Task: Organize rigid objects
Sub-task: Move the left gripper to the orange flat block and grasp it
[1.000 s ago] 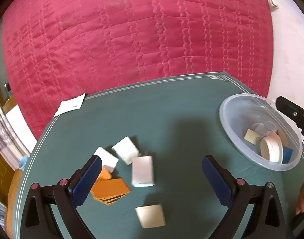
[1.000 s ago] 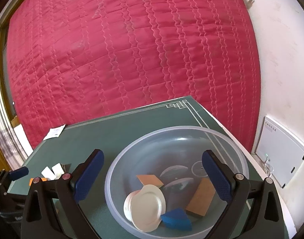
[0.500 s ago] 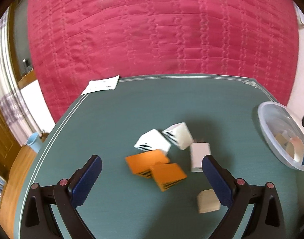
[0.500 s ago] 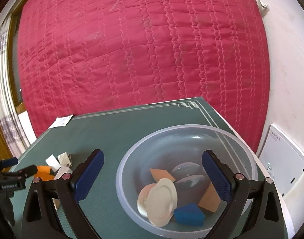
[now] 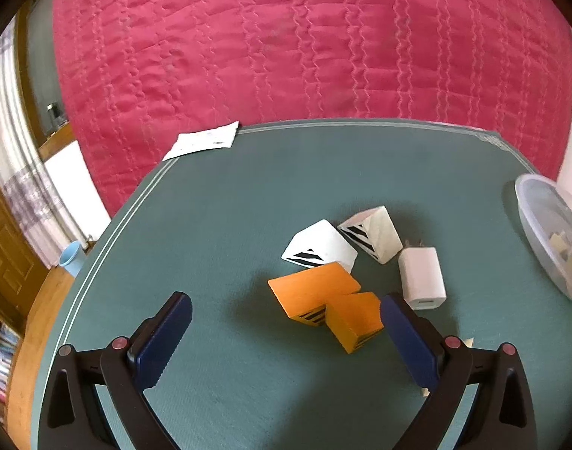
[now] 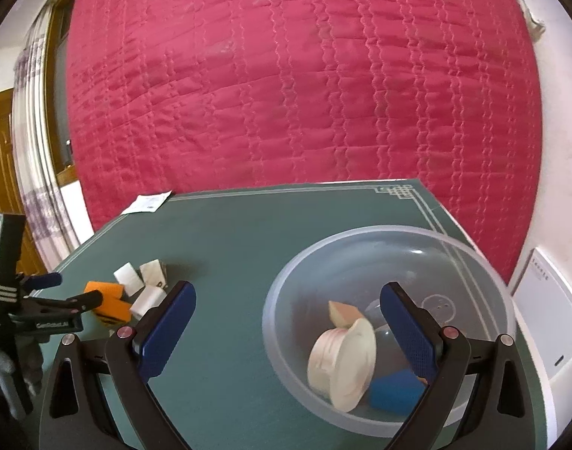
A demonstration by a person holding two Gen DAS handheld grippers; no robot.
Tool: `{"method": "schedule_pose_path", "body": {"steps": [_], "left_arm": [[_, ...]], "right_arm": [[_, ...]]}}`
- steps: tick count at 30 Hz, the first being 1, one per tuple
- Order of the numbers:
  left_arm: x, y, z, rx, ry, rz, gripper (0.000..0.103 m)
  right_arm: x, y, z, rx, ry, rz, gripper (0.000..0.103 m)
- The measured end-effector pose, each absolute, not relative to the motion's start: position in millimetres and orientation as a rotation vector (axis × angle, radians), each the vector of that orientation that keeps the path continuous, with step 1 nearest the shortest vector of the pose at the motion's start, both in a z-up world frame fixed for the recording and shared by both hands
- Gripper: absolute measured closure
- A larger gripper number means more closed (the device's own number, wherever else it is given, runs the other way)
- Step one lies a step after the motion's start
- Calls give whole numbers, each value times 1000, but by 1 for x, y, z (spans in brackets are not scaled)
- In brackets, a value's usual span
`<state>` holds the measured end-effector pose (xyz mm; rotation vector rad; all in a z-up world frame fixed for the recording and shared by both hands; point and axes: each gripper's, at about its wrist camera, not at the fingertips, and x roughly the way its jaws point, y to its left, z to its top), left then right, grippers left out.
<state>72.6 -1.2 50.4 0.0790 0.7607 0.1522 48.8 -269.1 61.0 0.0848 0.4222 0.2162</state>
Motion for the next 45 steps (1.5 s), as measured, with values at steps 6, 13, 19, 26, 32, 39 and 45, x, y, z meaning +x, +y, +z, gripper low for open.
{"method": "schedule_pose_path", "body": {"steps": [6, 13, 19, 26, 32, 39, 45], "left_arm": [[69, 9, 45, 109, 775, 130, 1], [62, 8, 40, 110, 786, 106, 1], [55, 18, 36, 137, 786, 128, 1], [52, 41, 32, 99, 815, 193, 1], [49, 27, 41, 30, 809, 118, 1], [63, -3, 43, 30, 815, 55, 13], [77, -5, 31, -10, 867, 63, 32]], "right_arm": [[51, -266, 59, 82, 440, 235, 4], [50, -258, 56, 50, 452, 252, 4], [51, -258, 56, 53, 460, 260, 4], [51, -258, 56, 57, 464, 263, 4], [50, -256, 54, 62, 473, 269, 4], [50, -255, 53, 60, 473, 280, 4], [50, -253, 53, 55, 482, 295, 4]]}}
